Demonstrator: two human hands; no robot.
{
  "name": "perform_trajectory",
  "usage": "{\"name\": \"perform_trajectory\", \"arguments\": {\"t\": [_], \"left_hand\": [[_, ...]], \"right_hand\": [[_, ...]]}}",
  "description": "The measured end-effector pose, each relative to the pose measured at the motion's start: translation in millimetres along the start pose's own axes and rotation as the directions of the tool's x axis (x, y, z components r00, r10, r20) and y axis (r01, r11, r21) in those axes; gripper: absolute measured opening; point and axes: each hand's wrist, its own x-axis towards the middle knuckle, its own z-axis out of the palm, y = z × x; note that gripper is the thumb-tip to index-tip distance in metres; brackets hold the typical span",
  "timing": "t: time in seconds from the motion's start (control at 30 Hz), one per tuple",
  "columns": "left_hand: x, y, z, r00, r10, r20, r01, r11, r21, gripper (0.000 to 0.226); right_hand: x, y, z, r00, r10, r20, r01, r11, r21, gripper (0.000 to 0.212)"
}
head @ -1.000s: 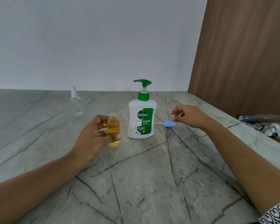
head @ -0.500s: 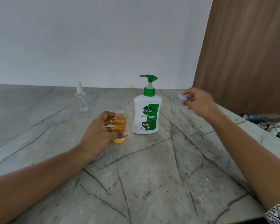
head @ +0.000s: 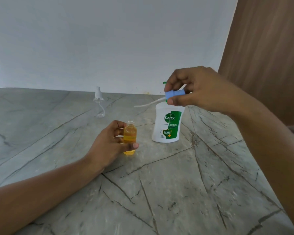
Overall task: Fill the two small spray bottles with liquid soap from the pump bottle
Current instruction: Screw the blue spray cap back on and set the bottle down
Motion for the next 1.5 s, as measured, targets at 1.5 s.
{"name": "perform_trajectory", "arguments": {"t": [1.5], "left_hand": [[12.8,1.2,-20.7,0.974,-0.111,0.199,0.12,0.992,-0.032,0.037]], "right_hand": [[78.4,-32.4,67.2,0.838,0.02,0.545,0.128,0.965,-0.231,0.02]]}}
